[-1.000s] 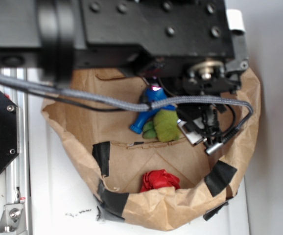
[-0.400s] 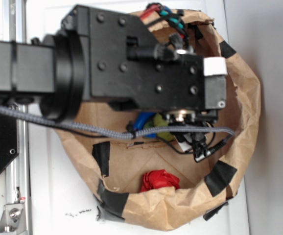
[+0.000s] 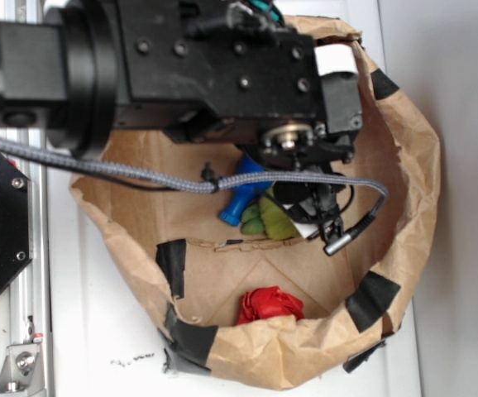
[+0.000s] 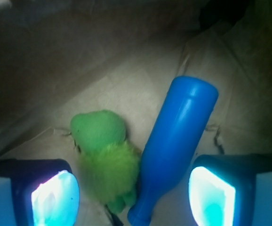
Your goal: Grab the blue bottle.
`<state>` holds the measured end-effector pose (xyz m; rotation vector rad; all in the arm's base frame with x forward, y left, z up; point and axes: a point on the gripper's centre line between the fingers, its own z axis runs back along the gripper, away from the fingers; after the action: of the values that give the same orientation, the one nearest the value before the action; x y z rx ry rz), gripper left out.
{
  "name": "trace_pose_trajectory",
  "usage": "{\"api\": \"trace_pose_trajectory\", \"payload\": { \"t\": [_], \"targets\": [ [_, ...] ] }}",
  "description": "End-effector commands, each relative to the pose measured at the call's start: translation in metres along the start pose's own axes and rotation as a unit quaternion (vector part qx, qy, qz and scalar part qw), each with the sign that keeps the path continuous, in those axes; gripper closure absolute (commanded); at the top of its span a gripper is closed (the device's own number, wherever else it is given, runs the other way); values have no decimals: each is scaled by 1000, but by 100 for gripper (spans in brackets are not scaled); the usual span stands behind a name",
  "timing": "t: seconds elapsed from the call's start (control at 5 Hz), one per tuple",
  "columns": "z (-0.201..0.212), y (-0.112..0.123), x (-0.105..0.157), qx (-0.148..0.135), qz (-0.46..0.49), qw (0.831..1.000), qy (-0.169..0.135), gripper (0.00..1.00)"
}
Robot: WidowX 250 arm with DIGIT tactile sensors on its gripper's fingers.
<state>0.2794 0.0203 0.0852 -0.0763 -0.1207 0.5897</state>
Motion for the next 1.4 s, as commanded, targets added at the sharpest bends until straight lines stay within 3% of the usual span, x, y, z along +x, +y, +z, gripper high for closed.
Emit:
{"api": "trace_pose_trajectory", "payload": {
  "t": [0.0,0.4,0.8,1.2],
  "targets": [
    [17,12,10,-12,117,992,-52,0],
    [6,22,33,-3,104,991,-82,0],
    [-25,42,40,18,119,991,-57,0],
    [-46,44,20,30,112,993,-31,0]
  ]
}}
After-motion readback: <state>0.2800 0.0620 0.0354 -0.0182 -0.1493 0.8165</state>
